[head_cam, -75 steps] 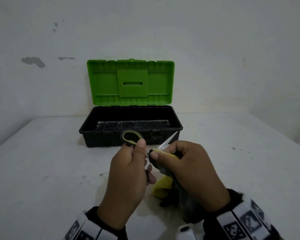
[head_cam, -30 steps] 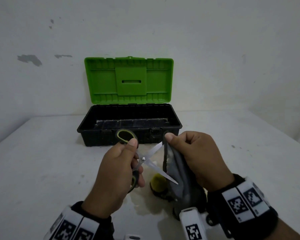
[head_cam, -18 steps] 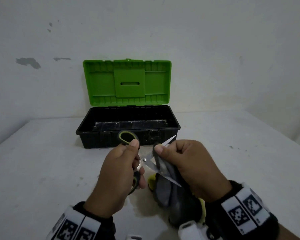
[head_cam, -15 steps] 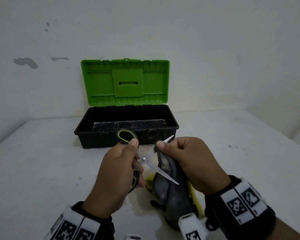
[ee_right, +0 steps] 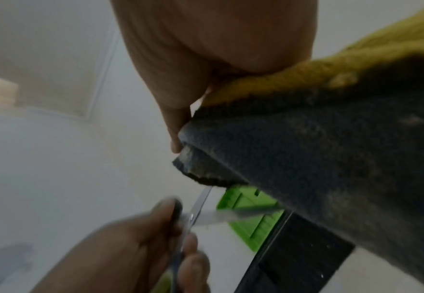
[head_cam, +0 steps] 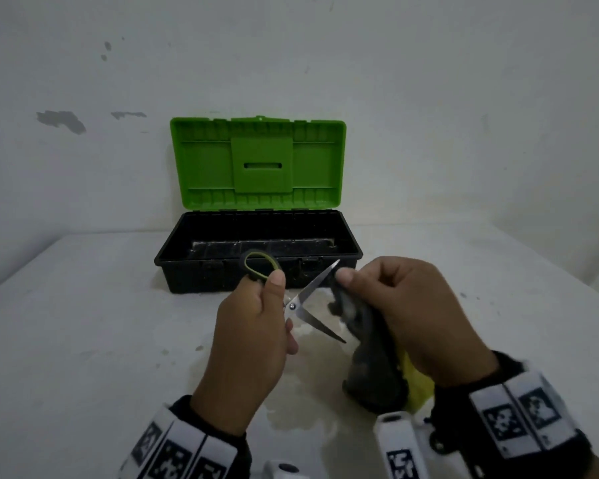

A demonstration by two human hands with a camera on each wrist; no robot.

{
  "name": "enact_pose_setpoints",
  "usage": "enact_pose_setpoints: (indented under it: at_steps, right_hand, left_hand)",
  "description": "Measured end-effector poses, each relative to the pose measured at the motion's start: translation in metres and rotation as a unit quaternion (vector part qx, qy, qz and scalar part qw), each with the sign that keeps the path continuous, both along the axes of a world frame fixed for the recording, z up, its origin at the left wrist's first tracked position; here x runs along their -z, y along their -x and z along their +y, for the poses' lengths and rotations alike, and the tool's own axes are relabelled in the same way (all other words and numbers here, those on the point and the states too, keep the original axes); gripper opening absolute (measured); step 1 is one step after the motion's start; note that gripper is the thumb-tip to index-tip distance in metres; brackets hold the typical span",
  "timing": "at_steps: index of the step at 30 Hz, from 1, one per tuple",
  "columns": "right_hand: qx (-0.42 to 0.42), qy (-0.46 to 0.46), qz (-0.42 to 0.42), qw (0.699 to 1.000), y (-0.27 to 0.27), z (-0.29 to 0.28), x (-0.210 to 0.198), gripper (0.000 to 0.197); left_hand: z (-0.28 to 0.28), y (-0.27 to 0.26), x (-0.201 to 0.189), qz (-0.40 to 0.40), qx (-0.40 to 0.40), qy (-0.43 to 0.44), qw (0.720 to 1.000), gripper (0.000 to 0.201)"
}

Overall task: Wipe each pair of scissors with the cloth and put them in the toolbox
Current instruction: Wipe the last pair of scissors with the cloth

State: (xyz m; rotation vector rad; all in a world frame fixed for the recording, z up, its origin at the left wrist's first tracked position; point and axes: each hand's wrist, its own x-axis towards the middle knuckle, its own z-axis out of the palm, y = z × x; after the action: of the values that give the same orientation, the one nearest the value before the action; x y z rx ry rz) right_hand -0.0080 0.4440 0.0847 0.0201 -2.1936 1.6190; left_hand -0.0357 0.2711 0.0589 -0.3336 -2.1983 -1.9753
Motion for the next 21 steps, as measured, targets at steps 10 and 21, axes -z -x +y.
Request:
enact_pose_setpoints:
  at_steps: [10, 21]
  right_hand:
    - [0.005, -0.038, -0.008, 0.999, 0.006, -0.037, 0.022, 0.035]
    - [-0.024, 0.054, -0.057, 0.997, 0.008, -0.028, 0.021, 0.038]
  left_hand:
    - [0.000, -0.007, 0.008, 0.204, -0.047, 0.113, 0.971, 0.031]
    - [-0.002, -0.009, 0.018, 0.268, -0.070, 0.171, 0.945, 0.028]
